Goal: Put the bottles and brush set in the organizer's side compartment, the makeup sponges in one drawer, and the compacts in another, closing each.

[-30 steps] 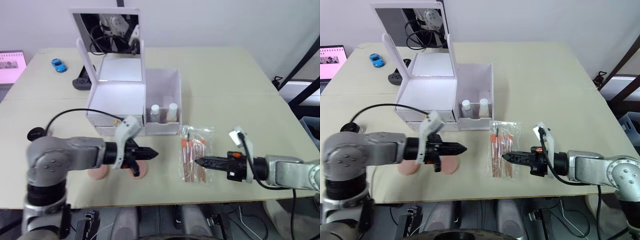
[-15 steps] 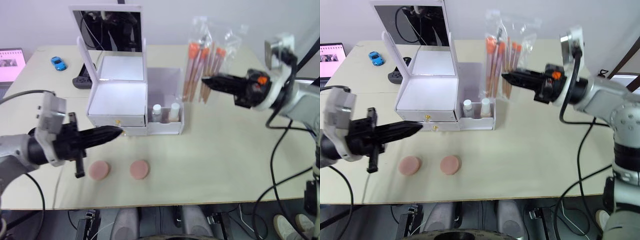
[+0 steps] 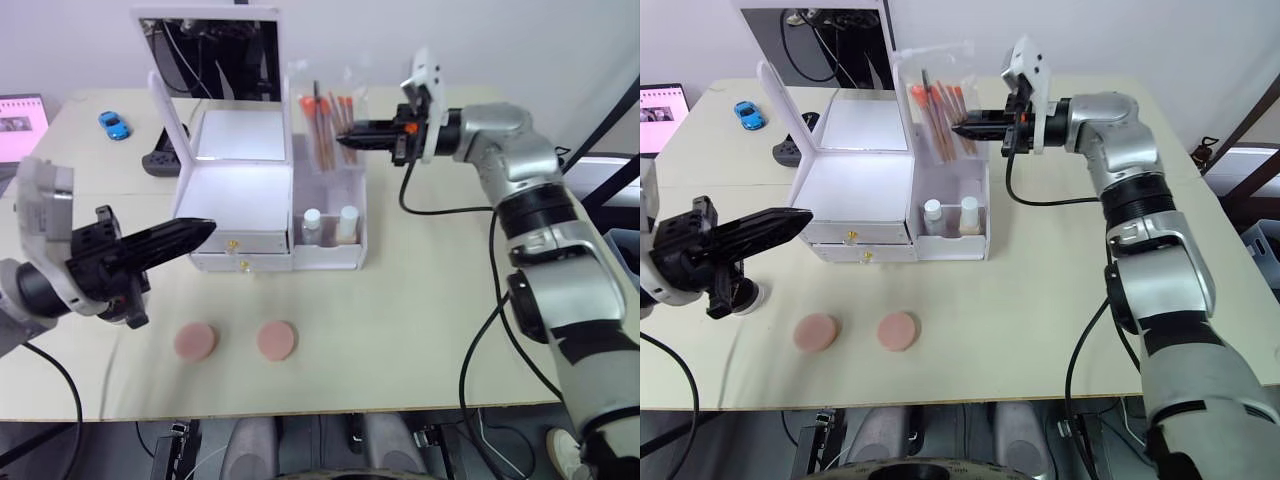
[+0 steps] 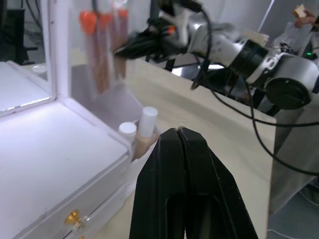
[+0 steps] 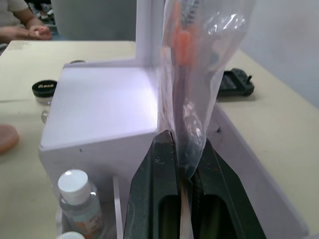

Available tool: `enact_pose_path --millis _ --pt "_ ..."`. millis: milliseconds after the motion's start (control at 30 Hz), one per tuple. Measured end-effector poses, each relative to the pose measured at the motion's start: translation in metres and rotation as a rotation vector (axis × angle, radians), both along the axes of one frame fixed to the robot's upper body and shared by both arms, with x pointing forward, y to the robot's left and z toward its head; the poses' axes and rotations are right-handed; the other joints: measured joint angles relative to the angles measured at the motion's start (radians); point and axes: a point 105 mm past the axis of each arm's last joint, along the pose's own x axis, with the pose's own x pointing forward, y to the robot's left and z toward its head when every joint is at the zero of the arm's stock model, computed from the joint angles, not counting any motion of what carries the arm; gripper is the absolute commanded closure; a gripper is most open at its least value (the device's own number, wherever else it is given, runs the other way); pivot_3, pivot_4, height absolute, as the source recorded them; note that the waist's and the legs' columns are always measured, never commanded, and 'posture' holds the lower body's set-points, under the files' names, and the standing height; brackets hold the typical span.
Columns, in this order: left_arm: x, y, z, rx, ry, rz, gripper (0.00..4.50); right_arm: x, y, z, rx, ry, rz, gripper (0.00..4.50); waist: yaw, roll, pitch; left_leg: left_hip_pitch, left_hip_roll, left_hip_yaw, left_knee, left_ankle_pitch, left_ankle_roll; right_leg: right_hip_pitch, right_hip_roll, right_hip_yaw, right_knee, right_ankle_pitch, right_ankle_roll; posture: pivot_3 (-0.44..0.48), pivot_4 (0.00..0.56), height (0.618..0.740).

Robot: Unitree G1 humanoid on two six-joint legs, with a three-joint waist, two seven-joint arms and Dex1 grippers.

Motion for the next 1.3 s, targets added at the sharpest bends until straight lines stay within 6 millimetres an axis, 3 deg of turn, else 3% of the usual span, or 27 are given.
enact_pose_path --millis 667,767,1000,1133,1300 --pt "0.004 -0.001 0.001 0.012 0.016 -0.031 4.5 0.01 0.019 -0.035 0.045 0.014 -0.021 4.48 -0.006 0.002 0.001 0.005 0.001 -0.001 0.0 0.001 -0.002 0.002 0.002 0.0 0.005 0.0 0.0 0.0 0.15 0.725" --pt "0.004 -0.003 -0.001 0.017 0.025 -0.047 4.5 0.012 0.017 -0.041 0.023 0.024 -0.036 3.45 -0.006 0.002 0.001 0.005 0.001 -0.001 0.0 0.001 -0.002 0.002 0.002 0.0 0.005 0.0 0.0 0.0 0.15 0.725" --pt "0.007 0.004 -0.002 0.054 0.04 -0.049 4.5 0.01 0.012 -0.041 0.074 0.095 -0.014 0.03 -0.005 0.002 0.001 0.005 0.001 -0.001 0.0 0.001 -0.002 0.002 0.002 0.0 0.005 0.0 0.0 0.0 0.15 0.725" --pt "0.011 0.008 -0.001 0.055 0.03 -0.033 4.5 0.008 -0.002 -0.026 0.105 0.1 -0.013 0.03 -0.003 0.002 0.001 0.005 0.001 -0.001 0.0 0.001 -0.002 0.002 0.002 0.0 0.005 0.0 0.0 0.0 0.15 0.725" --pt "0.015 0.008 0.001 0.066 0.004 -0.033 4.5 -0.003 -0.016 0.013 0.158 0.03 0.004 0.03 -0.003 0.002 0.001 0.006 0.001 -0.001 -0.001 0.001 -0.002 0.003 0.002 0.0 0.005 0.0 0.0 0.0 0.15 0.725"
